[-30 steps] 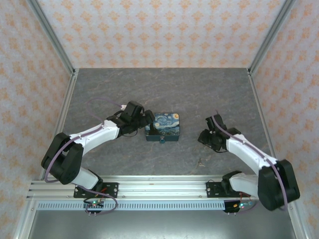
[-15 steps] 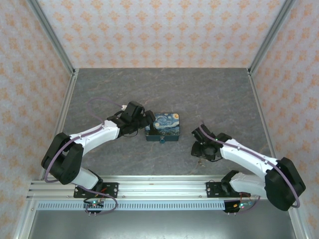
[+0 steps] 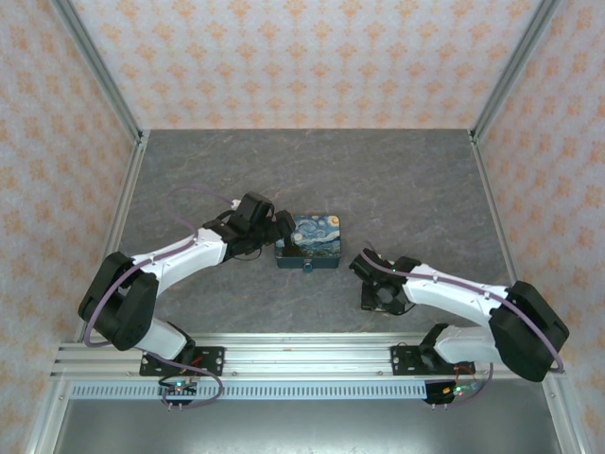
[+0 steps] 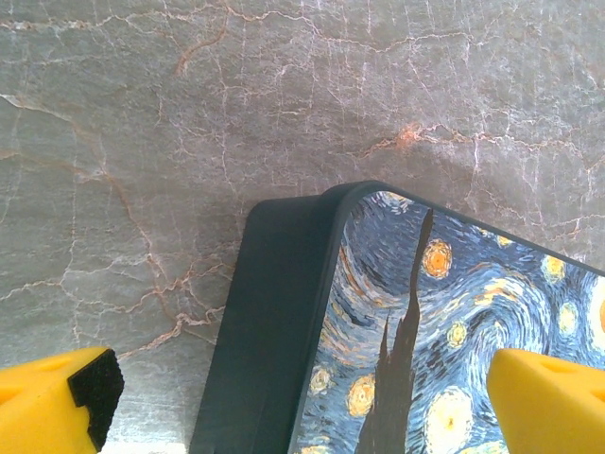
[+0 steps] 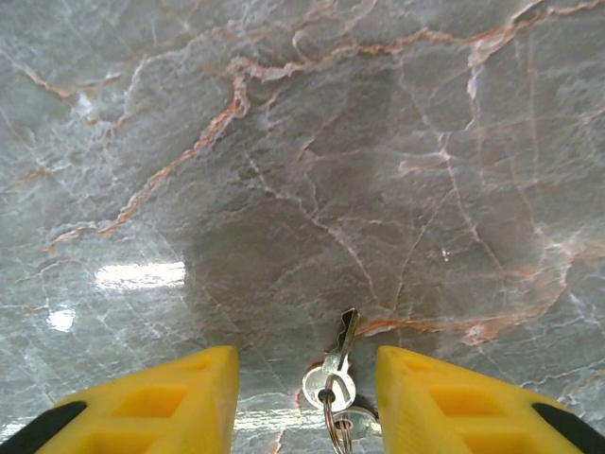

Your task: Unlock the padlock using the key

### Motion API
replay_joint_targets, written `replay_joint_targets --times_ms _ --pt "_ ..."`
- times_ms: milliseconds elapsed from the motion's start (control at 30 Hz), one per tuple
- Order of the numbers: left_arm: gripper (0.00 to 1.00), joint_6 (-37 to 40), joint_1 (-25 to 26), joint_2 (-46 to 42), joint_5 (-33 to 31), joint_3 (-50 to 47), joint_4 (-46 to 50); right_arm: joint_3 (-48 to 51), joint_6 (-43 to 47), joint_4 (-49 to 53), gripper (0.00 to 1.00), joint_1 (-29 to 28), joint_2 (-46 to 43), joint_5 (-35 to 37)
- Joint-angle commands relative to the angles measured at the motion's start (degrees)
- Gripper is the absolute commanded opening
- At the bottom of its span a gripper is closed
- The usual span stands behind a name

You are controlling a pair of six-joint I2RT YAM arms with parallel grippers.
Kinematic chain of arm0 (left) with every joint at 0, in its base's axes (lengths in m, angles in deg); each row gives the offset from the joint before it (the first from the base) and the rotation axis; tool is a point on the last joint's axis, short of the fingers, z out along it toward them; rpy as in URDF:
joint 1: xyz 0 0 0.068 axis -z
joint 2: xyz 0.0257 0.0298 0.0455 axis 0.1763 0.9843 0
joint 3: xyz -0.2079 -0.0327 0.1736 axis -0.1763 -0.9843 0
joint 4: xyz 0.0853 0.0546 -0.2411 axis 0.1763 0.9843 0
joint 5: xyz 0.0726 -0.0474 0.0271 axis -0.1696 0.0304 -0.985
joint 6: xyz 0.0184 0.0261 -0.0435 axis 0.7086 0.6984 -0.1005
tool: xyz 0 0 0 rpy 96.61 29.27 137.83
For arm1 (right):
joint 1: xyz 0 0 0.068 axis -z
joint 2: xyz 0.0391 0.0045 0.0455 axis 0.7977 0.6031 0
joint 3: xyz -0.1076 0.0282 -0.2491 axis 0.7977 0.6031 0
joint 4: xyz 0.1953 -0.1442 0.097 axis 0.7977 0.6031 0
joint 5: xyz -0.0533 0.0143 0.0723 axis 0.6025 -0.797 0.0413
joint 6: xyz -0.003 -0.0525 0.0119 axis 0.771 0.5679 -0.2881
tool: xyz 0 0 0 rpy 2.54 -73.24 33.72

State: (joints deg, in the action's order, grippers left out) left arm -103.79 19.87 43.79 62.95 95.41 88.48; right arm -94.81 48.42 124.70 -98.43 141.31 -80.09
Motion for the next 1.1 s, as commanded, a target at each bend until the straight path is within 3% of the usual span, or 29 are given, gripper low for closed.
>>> replay_joint_targets --times_ms 0,800,1067 --pt "1.0 0.9 0.4 0.3 0.0 0.6 -0.2 0.0 -0.9 2.2 0.41 -0.5 0.2 1.9" --pt "1.0 0.6 0.5 0.4 0.1 0.8 -0.1 1.2 0.9 3.4 0.32 -0.5 0.4 0.1" --pt "1.0 0.6 0.5 0.3 0.1 1.2 0.1 2.0 0.0 4.2 0.33 -0.5 -1.5 -0.9"
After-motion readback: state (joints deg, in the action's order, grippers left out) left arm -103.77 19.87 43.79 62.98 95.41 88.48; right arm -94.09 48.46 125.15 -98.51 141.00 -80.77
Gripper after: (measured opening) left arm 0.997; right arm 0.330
